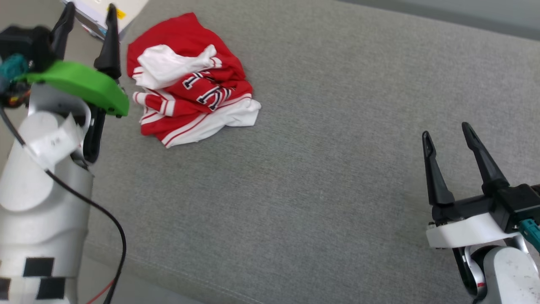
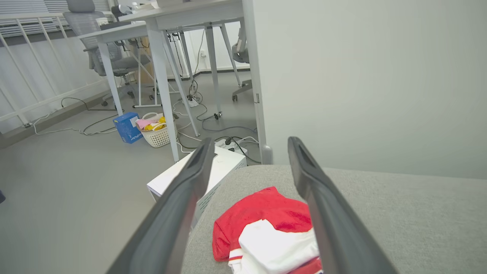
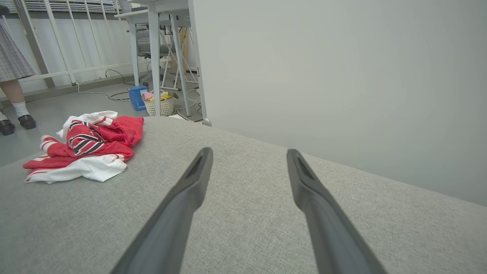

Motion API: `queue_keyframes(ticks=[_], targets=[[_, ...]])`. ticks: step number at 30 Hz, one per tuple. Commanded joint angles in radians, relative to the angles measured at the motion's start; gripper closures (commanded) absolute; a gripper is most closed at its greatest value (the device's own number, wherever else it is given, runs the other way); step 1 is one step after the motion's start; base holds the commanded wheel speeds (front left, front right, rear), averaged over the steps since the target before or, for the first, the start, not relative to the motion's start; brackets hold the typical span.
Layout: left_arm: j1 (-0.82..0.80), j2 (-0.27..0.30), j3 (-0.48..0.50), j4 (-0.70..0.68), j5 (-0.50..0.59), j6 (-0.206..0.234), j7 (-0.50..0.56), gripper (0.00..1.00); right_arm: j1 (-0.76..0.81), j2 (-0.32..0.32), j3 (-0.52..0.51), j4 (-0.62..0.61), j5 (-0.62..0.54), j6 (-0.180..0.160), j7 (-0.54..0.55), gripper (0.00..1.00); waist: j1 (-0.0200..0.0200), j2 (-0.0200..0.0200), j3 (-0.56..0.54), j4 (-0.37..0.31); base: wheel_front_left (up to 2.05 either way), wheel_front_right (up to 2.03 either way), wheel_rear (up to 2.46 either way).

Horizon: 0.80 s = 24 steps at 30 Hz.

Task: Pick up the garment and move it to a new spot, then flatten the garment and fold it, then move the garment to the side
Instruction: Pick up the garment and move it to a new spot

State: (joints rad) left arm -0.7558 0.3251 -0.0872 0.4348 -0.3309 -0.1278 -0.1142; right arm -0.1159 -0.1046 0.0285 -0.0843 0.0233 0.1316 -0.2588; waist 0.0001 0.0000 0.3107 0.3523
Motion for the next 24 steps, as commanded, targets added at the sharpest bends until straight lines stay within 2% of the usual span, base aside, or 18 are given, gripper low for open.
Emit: queue_keyframes(ticks=[1, 4, 9, 14, 18, 24], targets=[[-0.041, 0.032, -0.046, 0.010, -0.040, -0.002, 0.045, 0.00, -0.025, -0.006, -0.002, -0.009, 0.000, -0.001, -0.003, 0.00, -0.0001, 0.0000, 0.071, -0.061, 0.00, 0.00, 0.00], [-0.099, 0.091, -0.148, 0.026, -0.129, -0.003, 0.165, 0.00, -0.039, -0.012, -0.001, -0.016, 0.003, -0.001, -0.003, 0.00, -0.0001, 0.0000, 0.097, -0.078, 0.00, 0.00, 0.00], [-0.158, 0.187, -0.332, 0.038, -0.310, -0.003, 0.466, 0.00, -0.057, -0.018, 0.001, -0.028, 0.004, -0.001, -0.003, 0.00, -0.0001, 0.0000, 0.128, -0.112, 0.00, 0.00, 0.00], [-0.189, 0.272, -0.463, 0.016, -0.454, -0.003, 0.698, 0.00, -0.072, -0.020, -0.008, -0.039, 0.003, -0.001, -0.003, 0.00, -0.0001, 0.0000, 0.164, -0.146, 0.00, 0.00, 0.00], [-0.202, 0.304, -0.535, 0.030, -0.516, -0.003, 0.798, 0.00, -0.083, -0.024, -0.008, -0.042, 0.005, -0.001, -0.003, 0.00, -0.0001, 0.0000, 0.196, -0.166, 0.00, 0.00, 0.00], [-0.208, 0.305, -0.639, 0.114, -0.548, -0.003, 0.894, 0.00, -0.107, -0.030, -0.004, -0.042, 0.004, -0.001, -0.003, 0.00, -0.0001, 0.0000, 0.241, -0.192, 0.00, 0.00, 0.00]])
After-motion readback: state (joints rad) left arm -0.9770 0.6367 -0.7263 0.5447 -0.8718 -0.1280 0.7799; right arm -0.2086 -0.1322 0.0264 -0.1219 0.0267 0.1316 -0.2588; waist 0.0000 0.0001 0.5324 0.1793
